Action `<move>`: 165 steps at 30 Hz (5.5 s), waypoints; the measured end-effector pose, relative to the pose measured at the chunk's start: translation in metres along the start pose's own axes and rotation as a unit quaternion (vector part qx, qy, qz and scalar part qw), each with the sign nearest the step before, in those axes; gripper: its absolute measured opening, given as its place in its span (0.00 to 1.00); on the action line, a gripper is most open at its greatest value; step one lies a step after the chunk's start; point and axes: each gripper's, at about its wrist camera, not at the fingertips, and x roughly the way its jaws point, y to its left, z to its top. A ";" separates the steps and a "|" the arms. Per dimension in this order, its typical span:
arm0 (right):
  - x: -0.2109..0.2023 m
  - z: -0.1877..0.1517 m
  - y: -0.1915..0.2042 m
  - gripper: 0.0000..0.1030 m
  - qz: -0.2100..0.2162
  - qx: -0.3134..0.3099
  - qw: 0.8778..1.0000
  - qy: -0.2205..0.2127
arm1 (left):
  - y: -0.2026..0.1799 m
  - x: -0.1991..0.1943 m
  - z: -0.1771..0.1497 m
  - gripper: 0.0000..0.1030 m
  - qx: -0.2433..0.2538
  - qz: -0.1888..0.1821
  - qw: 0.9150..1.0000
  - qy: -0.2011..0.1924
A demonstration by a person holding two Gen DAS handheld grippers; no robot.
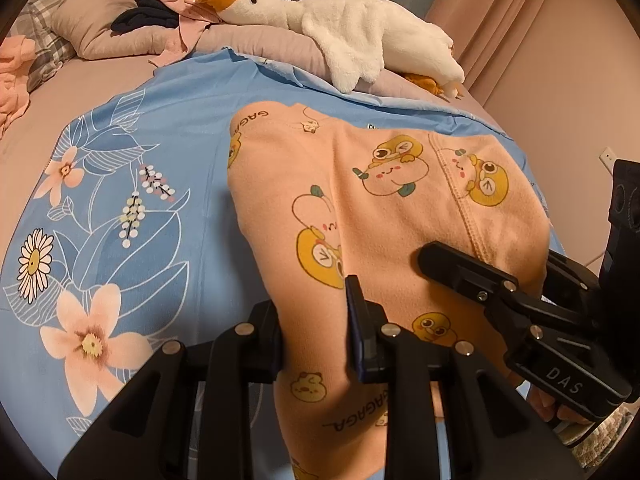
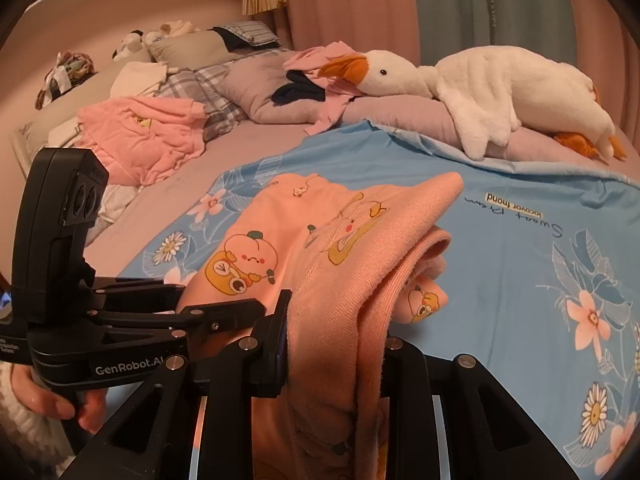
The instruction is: Fold small clothes
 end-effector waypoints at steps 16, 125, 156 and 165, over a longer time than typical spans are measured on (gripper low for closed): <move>0.000 0.005 -0.003 0.27 0.003 0.003 1.000 0.009 | -0.004 0.000 0.000 0.26 -0.002 -0.001 1.000 0.013; 0.010 -0.059 -0.048 0.32 0.010 0.131 0.986 0.106 | 0.000 0.006 -0.053 0.57 -0.002 0.122 0.990 0.072; -0.014 -0.077 -0.041 0.32 0.017 0.127 0.986 0.110 | -0.017 -0.007 -0.079 0.57 0.006 0.135 0.988 0.079; -0.018 -0.085 -0.035 0.32 0.015 0.125 0.985 0.117 | -0.020 -0.009 -0.088 0.57 0.002 0.134 0.987 0.086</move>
